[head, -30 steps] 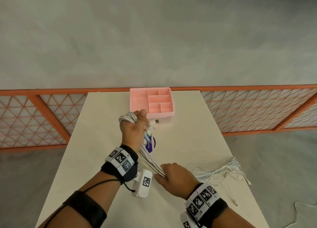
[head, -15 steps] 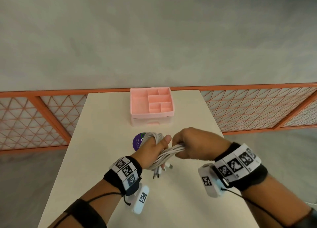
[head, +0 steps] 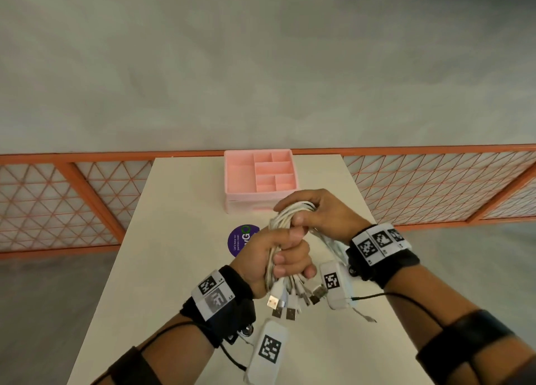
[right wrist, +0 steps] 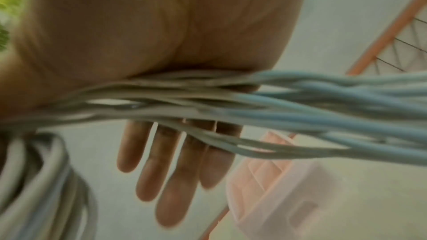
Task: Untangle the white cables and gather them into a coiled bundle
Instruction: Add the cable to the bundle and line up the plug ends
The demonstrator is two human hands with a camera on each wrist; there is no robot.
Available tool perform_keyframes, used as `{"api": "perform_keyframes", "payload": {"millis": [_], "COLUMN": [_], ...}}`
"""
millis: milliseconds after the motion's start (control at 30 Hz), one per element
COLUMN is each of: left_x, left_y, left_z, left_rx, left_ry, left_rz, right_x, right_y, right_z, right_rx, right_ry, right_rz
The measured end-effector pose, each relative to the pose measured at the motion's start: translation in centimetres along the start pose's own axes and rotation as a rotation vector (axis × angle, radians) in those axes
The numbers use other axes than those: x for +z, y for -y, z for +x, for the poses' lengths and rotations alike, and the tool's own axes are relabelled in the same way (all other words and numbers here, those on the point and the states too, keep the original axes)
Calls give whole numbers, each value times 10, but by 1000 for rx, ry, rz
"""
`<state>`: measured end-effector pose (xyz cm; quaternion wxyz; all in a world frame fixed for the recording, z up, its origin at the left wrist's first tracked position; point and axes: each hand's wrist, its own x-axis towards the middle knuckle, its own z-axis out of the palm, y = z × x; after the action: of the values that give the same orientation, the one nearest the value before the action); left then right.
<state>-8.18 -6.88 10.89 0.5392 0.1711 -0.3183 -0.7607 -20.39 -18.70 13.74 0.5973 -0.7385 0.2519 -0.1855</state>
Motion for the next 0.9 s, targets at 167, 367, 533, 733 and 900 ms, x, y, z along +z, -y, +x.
{"api": "perform_keyframes", "payload": {"millis": [167,367,533,733,900], "left_x": [2,-16,-20,-20,-20], "left_y": [-10,-21,-20,-18,-14], "left_z": [5,1,0,-1,3], "left_rx": [44,52,106,206,314], "left_ry": [44,-37,-204,-418,-568], "left_rz": [-103,50,133,308,440], "right_x": [17,27,31,30,27], "right_y": [-7,11,12,8,3], "right_z": [-1,1,5,8,12], "right_rx": [95,27,10,-17,0], "right_ry": [19,-81,-134,-139,-132], "right_rz": [141,53,-12,-17,33]}}
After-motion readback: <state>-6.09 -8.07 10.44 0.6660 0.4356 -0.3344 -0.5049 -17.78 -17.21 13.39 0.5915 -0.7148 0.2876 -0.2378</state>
